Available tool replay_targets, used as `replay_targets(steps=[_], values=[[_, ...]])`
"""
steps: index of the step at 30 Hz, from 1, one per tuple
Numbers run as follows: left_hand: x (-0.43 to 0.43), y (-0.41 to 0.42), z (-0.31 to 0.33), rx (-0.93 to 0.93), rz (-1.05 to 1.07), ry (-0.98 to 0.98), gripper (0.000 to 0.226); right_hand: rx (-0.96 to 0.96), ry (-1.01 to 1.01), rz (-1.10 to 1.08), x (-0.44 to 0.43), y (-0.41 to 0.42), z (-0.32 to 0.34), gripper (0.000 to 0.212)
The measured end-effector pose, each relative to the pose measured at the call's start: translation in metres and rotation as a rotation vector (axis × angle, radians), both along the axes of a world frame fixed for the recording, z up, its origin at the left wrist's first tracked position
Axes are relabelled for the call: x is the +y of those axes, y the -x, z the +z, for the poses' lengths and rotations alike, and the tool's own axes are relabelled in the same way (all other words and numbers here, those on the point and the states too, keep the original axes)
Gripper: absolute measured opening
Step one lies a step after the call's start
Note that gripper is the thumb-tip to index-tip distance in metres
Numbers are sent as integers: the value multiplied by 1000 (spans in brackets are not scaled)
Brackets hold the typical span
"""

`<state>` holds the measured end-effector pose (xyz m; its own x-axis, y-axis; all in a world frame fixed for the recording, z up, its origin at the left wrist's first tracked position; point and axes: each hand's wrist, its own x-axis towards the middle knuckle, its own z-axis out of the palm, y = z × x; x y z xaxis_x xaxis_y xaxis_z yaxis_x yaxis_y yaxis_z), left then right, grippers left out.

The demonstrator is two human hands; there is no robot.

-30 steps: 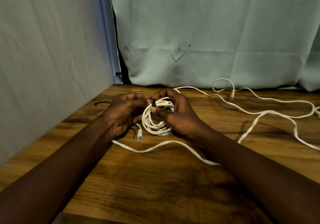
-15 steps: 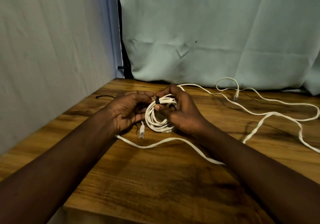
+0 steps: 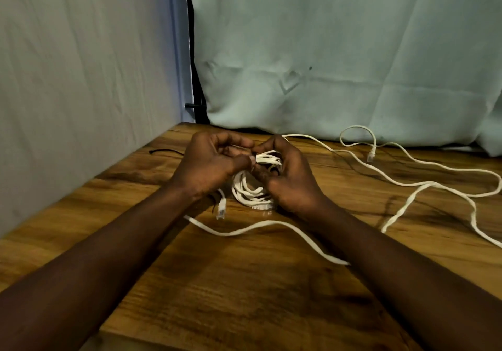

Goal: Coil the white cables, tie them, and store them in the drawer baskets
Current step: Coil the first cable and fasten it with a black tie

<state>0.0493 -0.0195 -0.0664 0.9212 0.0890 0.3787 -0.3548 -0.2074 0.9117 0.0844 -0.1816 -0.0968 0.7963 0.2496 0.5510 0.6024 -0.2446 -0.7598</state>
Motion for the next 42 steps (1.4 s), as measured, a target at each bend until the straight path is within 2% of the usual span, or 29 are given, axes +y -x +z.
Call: replay_targets(steps=[2, 6, 8, 12, 16, 19, 27, 30, 34, 42], values=[[-3, 0, -3, -13, -2, -4, 31, 4, 0, -8, 0, -1, 0, 20], [-7, -1, -6, 73, 15, 287, 26, 41, -11, 66, -1, 3, 3, 28], [-7, -2, -8, 98, 22, 355, 28, 43, 13, 81, -1, 5, 2, 29], [-7, -2, -11, 53, 34, 351, 38, 46, -6, 65, 2, 7, 0, 28], [-7, -2, -13, -81, 70, 223, 54, -1, 20, 36, 2, 6, 0, 26], [-6, -3, -13, -113, 59, 186, 60, -2, 23, 36, 3, 7, 0, 28], [-2, -3, -6, 68, -91, 382, 45, -70, -40, 6, 3, 8, 2, 27], [-1, -3, -5, 108, -110, 383, 41, -104, -23, -7, 2, 10, 3, 29], [-1, -2, -8, 187, -141, 286, 18, -124, -28, -27, 0, 9, 4, 29], [2, -4, -10, 7, -77, 189, 10, -63, -26, 9, 1, 9, 4, 25]])
